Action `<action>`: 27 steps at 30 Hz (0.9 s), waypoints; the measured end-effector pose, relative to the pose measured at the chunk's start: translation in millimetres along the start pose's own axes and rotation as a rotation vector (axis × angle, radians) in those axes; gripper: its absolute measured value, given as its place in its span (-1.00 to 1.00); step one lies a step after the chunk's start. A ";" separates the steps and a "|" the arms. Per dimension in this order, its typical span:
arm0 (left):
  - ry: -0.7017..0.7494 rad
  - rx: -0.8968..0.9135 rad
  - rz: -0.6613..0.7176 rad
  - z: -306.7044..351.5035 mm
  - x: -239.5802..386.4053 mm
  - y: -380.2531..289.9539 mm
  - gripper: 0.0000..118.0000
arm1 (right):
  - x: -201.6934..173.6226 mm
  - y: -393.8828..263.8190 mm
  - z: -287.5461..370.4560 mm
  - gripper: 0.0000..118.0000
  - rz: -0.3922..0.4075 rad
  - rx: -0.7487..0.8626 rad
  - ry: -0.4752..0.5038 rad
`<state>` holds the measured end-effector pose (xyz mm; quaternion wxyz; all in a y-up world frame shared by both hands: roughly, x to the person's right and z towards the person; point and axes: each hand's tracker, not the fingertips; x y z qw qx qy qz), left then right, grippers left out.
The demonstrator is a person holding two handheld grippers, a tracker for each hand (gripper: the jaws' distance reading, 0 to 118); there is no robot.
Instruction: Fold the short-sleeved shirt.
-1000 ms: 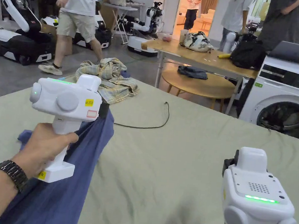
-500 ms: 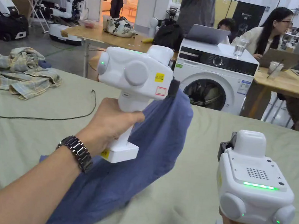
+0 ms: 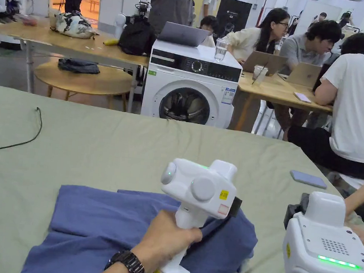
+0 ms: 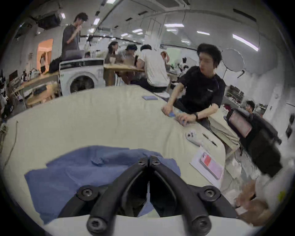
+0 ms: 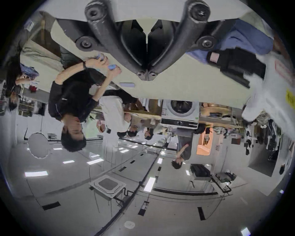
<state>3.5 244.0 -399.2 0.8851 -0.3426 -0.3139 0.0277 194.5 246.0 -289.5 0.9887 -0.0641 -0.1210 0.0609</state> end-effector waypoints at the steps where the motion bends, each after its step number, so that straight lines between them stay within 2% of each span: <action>1: -0.003 -0.004 0.008 -2.0 -1.0 -5.3 -0.78 | 2.3 -2.8 -0.8 -1.00 -0.004 -0.006 -0.001; 2: -0.013 -0.007 0.022 -2.6 -4.2 -9.5 -0.58 | 2.9 -5.2 -2.0 -1.00 -0.005 -0.015 -0.002; 3: -0.007 0.001 0.045 -1.7 -7.5 -12.9 -0.48 | 2.1 -6.6 -2.9 -1.00 -0.005 -0.024 0.001; 8: 0.027 0.082 0.121 32.1 -29.6 -14.5 -0.44 | -13.1 -7.6 -2.3 -1.00 -0.014 -0.039 0.038; 15: 0.289 0.222 0.127 116.9 -70.0 -44.0 -0.40 | -47.7 -1.9 1.9 -1.00 -0.036 -0.038 0.136; 16: 0.309 0.236 0.136 129.0 -78.1 -51.7 -0.45 | -53.4 -1.8 3.6 -1.00 -0.043 -0.032 0.153; 19: 0.422 0.262 0.151 157.9 -97.3 -72.1 -1.00 | -71.7 0.1 5.3 -1.00 -0.044 -0.026 0.194; 20: 0.478 0.274 0.159 165.8 -101.8 -78.1 -1.00 | -76.7 0.2 6.1 -1.00 -0.046 -0.025 0.208; 22: 0.467 0.277 0.165 181.8 -114.6 -89.6 -1.00 | -87.2 0.7 6.1 -1.00 -0.052 -0.025 0.232; 27: 0.557 0.184 0.205 203.2 -149.9 -108.2 -1.00 | -106.7 -1.1 4.0 -1.00 -0.051 -0.041 0.273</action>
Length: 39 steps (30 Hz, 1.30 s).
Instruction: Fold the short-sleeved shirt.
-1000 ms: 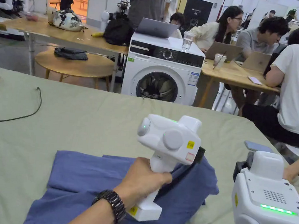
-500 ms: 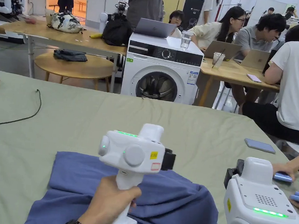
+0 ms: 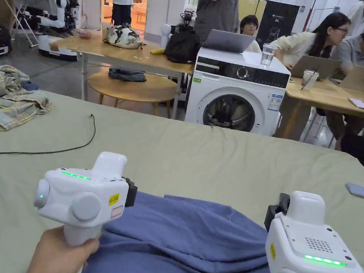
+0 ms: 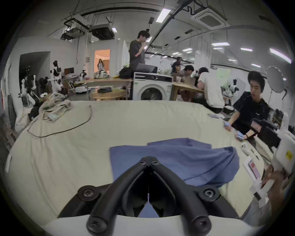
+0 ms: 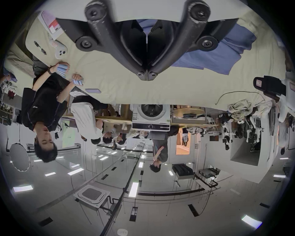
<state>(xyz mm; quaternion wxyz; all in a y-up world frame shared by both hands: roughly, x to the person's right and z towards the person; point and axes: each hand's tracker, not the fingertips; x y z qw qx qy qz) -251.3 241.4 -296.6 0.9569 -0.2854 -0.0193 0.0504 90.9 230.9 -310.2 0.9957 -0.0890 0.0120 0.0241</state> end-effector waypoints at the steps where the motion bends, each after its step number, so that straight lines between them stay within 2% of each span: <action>1: 0.007 -0.037 0.023 -2.8 -9.5 0.4 -1.00 | -2.1 -0.8 -1.3 -1.00 -0.001 -0.007 0.005; 6: 0.032 -0.177 0.105 -28.9 -51.5 2.5 -1.00 | -8.5 -5.3 -7.8 -1.00 0.003 -0.035 0.028; 10: -0.054 -0.336 0.185 -60.0 -73.9 1.0 -1.00 | -10.0 -10.3 -13.5 -1.00 0.018 -0.056 0.036; 12: -0.046 -0.399 0.187 -73.2 -75.8 -0.6 -1.00 | -9.2 -13.9 -15.6 -1.00 0.023 -0.070 0.038; 13: -0.048 -0.434 0.187 -79.2 -76.1 -2.8 -0.74 | -9.2 -16.1 -17.2 -1.00 0.027 -0.078 0.036; 14: -0.043 -0.463 0.207 -82.6 -77.1 -5.7 -0.33 | -8.4 -18.3 -17.2 -1.00 0.030 -0.083 0.035; 15: -0.072 -0.491 0.231 -84.4 -78.4 -9.7 -0.17 | -7.2 -20.7 -16.8 -1.00 0.033 -0.088 0.035; 18: -0.086 -0.547 0.270 -82.6 -74.3 -25.2 -0.17 | -4.6 -27.0 -15.1 -1.00 0.049 -0.098 0.025; 23: 0.003 -0.718 0.135 -87.0 -52.7 -67.0 -0.17 | 4.5 -35.1 -16.9 -1.00 0.049 -0.121 0.009; 27: 0.058 -0.647 0.122 -82.4 -43.1 -81.8 -0.19 | 13.6 -37.4 -18.7 -1.00 0.025 -0.135 -0.011; 29: 0.086 -0.646 0.071 -82.9 -31.5 -81.3 -0.42 | 18.5 -36.4 -18.0 -1.00 0.010 -0.140 -0.017; 31: 0.046 -0.625 0.050 -78.2 -26.6 -81.3 -1.00 | 24.9 -35.0 -16.4 -1.00 -0.002 -0.140 -0.021; 32: 0.001 -0.615 0.072 -78.1 -25.9 -81.6 -1.00 | 28.9 -33.8 -15.4 -1.00 -0.004 -0.142 -0.025; 33: 0.017 -0.614 0.089 -79.2 -26.1 -83.3 -1.00 | 32.9 -32.4 -15.0 -1.00 -0.005 -0.142 -0.029; 35: 0.031 -0.610 0.022 -78.6 -24.1 -84.3 -1.00 | 45.2 -28.0 -14.9 -1.00 -0.005 -0.160 -0.034; 39: 0.017 -0.562 0.079 -69.9 -34.2 -79.8 -1.00 | 76.4 -22.2 -21.8 -1.00 0.001 -0.297 -0.029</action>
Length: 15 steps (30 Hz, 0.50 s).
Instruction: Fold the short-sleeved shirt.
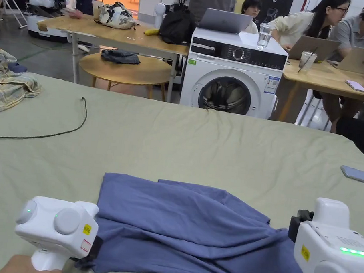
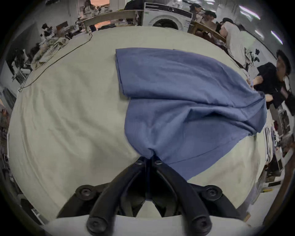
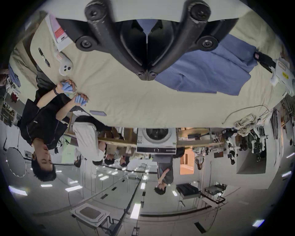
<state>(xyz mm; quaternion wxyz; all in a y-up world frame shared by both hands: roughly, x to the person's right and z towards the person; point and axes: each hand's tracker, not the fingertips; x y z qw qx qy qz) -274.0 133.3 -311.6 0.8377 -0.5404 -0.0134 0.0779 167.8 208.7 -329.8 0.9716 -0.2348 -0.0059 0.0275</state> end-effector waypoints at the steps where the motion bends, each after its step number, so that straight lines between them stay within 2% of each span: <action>1: -0.007 0.014 0.016 2.2 -2.7 -0.3 -1.00 | 7.7 0.6 -1.7 -1.00 0.003 -0.030 -0.012; 2: -0.011 0.027 0.034 4.0 -4.8 -0.7 -1.00 | 13.7 0.2 -2.8 -0.92 0.004 -0.039 -0.010; 3: -0.019 0.032 0.037 6.2 -7.7 -0.3 -1.00 | 21.0 -1.4 -5.0 -0.73 0.021 -0.080 -0.008; 4: -0.025 0.047 0.047 9.4 -10.0 -0.7 -1.00 | 27.7 -4.2 -7.1 -0.38 0.016 -0.100 0.002; 5: -0.024 0.062 0.058 12.2 -12.0 -1.0 -1.00 | 33.9 -7.5 -10.3 -0.16 0.018 -0.137 0.001; 6: -0.024 0.066 0.052 14.3 -13.4 -0.8 -1.00 | 39.4 -11.3 -13.9 -0.08 0.008 -0.157 0.003; 12: -0.011 0.088 0.065 22.2 -19.8 0.4 -1.00 | 58.1 -31.3 -52.9 -0.08 -0.083 -0.314 0.036; 15: -0.006 0.083 0.056 20.4 -19.7 -1.0 -1.00 | 41.7 -43.2 -64.9 -0.09 -0.111 -0.395 0.129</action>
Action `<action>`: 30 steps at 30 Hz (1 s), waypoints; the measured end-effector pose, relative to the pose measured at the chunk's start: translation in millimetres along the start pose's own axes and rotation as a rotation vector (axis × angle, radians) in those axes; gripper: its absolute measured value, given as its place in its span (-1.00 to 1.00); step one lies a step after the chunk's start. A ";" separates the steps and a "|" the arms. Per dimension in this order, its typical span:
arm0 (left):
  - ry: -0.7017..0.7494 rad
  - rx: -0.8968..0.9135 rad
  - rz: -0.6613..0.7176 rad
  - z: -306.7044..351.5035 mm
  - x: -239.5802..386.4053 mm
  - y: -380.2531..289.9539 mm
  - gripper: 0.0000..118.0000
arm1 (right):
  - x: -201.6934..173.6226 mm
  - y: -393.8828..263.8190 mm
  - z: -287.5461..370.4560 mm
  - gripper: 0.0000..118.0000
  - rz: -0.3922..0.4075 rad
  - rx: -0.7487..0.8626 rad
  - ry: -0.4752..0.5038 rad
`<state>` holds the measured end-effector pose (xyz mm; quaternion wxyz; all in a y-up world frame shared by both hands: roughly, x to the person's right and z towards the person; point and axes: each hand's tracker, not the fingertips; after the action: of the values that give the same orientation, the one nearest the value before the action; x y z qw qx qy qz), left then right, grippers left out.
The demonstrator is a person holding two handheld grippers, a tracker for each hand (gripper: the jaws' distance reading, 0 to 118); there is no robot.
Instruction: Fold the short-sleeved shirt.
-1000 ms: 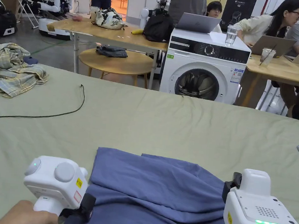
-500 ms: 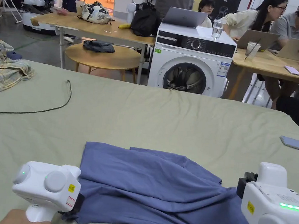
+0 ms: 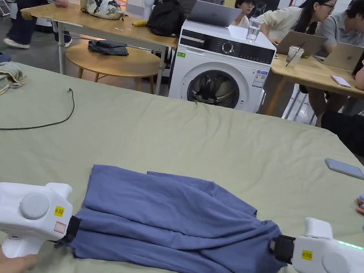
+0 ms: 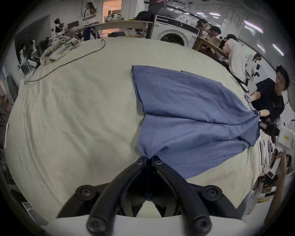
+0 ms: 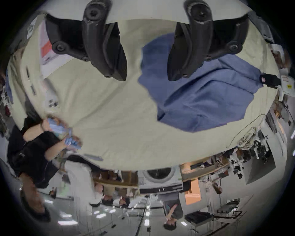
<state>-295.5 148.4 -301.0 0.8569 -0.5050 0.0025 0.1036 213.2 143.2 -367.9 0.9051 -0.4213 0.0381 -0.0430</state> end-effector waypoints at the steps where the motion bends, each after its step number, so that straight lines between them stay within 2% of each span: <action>1: 0.001 -0.004 0.002 -1.5 -0.3 -0.8 -1.00 | -2.3 -1.6 -10.3 -0.11 -0.008 -0.033 0.001; 2: 0.002 -0.005 0.004 -3.0 -0.7 -1.7 -1.00 | -3.4 -3.6 -19.1 -0.25 -0.016 -0.056 0.015; 3: 0.002 -0.007 0.008 -4.5 -1.6 -2.9 -1.00 | -6.0 -8.1 -25.0 -0.57 -0.009 -0.063 0.019; 4: -0.001 -0.012 0.013 -6.1 -1.9 -4.3 -1.00 | -7.0 -10.5 -30.5 -0.81 -0.005 -0.066 0.026; 9: -0.006 -0.010 0.031 -10.6 -5.3 -10.1 -1.00 | -12.9 -17.4 -22.7 -0.89 0.064 0.000 -0.005; 12: -0.015 0.032 0.043 -5.0 -5.8 -8.0 -1.00 | -14.8 -13.4 0.0 -0.91 0.091 0.100 -0.067; 15: -0.036 0.124 0.056 15.7 -5.1 5.1 -1.00 | -19.1 0.8 29.8 -0.92 0.119 0.226 -0.073; 18: -0.058 0.231 0.036 46.9 0.6 27.4 -1.00 | -35.9 22.6 61.3 -0.92 0.154 0.334 -0.088; 24: -0.073 0.431 0.036 124.6 0.1 89.8 -1.00 | -67.3 81.6 120.1 -0.92 0.164 0.492 -0.073; 30: -0.039 0.582 0.019 203.6 -2.0 144.0 -1.00 | -100.5 143.0 164.5 -0.92 0.171 0.570 -0.075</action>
<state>-343.8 391.8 -325.7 0.9646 -0.2358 0.0204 0.1160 137.2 370.9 -368.5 0.9880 -0.1469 0.0264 0.0402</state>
